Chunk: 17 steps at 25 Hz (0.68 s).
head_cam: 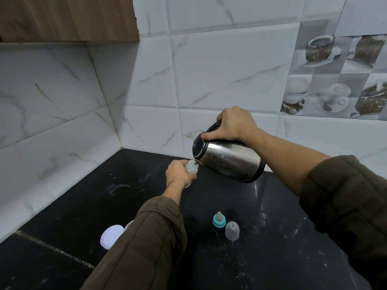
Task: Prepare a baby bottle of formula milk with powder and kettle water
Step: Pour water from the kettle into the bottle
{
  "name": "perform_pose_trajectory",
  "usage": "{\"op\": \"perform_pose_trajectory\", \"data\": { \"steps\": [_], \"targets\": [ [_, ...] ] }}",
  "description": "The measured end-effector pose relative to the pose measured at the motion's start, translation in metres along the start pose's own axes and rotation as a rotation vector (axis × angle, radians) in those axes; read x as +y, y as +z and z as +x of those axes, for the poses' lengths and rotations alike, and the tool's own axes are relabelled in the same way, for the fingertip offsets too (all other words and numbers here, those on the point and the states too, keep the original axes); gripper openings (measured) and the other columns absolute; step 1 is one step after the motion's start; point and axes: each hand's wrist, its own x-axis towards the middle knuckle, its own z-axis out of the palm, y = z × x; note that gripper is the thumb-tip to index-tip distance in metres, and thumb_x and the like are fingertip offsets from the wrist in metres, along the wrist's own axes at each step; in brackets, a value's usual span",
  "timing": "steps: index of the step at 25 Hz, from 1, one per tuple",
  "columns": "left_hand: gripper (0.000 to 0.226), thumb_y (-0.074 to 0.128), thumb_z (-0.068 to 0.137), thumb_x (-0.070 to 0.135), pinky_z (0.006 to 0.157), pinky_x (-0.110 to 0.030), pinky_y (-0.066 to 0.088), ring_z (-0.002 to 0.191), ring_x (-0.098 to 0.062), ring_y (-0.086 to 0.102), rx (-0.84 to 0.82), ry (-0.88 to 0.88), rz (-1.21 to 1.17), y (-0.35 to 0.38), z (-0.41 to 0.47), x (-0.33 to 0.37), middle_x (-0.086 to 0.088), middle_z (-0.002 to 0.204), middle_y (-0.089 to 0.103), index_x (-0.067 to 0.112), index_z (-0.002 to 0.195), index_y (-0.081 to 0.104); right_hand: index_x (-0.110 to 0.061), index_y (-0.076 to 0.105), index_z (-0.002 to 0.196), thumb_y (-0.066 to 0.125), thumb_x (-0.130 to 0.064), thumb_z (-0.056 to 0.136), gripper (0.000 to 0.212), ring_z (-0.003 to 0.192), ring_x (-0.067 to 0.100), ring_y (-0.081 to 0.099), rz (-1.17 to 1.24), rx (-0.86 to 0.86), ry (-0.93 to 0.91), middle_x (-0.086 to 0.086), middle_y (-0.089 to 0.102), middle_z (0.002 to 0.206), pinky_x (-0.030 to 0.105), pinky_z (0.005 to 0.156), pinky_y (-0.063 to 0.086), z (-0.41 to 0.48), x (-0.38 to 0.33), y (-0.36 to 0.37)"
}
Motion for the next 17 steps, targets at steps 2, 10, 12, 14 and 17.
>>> {"op": "perform_pose_trajectory", "data": {
  "steps": [2, 10, 12, 14, 17],
  "targets": [
    [0.055, 0.09, 0.073, 0.017, 0.097, -0.038, 0.049, 0.114, -0.023, 0.063, -0.002, -0.002, -0.002, -0.0002, 0.0005, -0.0009, -0.002, 0.117, 0.072, 0.027, 0.124, 0.072, -0.016, 0.057, 0.058, 0.072, -0.086, 0.056, 0.072, 0.064, 0.02, 0.06, -0.002, 0.001, 0.004, 0.001, 0.06, 0.057, 0.029, 0.052, 0.039, 0.0001, -0.0002, 0.0001],
    [0.058, 0.09, 0.074, 0.018, 0.1, -0.04, 0.049, 0.117, -0.024, 0.062, -0.01, -0.005, 0.001, 0.0008, 0.0016, -0.0013, -0.002, 0.121, 0.071, 0.026, 0.128, 0.07, -0.015, 0.057, 0.058, 0.072, -0.086, 0.056, 0.073, 0.065, 0.022, 0.061, -0.005, 0.003, -0.002, 0.002, 0.06, 0.057, 0.029, 0.053, 0.041, 0.0007, 0.0009, 0.001],
    [0.059, 0.09, 0.073, 0.018, 0.101, -0.041, 0.049, 0.117, -0.024, 0.062, -0.01, -0.006, -0.005, 0.0007, 0.0016, -0.001, -0.002, 0.121, 0.071, 0.026, 0.128, 0.07, -0.014, 0.062, 0.061, 0.072, -0.087, 0.055, 0.073, 0.065, 0.021, 0.061, -0.007, 0.002, -0.003, 0.002, 0.062, 0.058, 0.03, 0.054, 0.043, 0.0013, 0.0011, 0.0008],
    [0.058, 0.09, 0.073, 0.018, 0.1, -0.041, 0.049, 0.117, -0.024, 0.062, -0.012, -0.005, -0.004, 0.0007, 0.0019, -0.0006, -0.002, 0.12, 0.071, 0.026, 0.127, 0.07, -0.015, 0.061, 0.06, 0.071, -0.087, 0.055, 0.073, 0.065, 0.021, 0.061, -0.008, 0.003, -0.003, 0.001, 0.062, 0.058, 0.03, 0.054, 0.043, 0.0019, 0.0015, 0.0008],
    [0.058, 0.09, 0.074, 0.018, 0.102, -0.042, 0.05, 0.119, -0.025, 0.062, -0.015, 0.0, -0.001, 0.0007, 0.0024, -0.0001, -0.002, 0.121, 0.071, 0.025, 0.128, 0.07, -0.016, 0.058, 0.058, 0.071, -0.087, 0.055, 0.073, 0.065, 0.02, 0.061, -0.009, 0.004, -0.004, 0.001, 0.061, 0.057, 0.03, 0.055, 0.043, 0.002, 0.0022, 0.0007]
  ]
}}
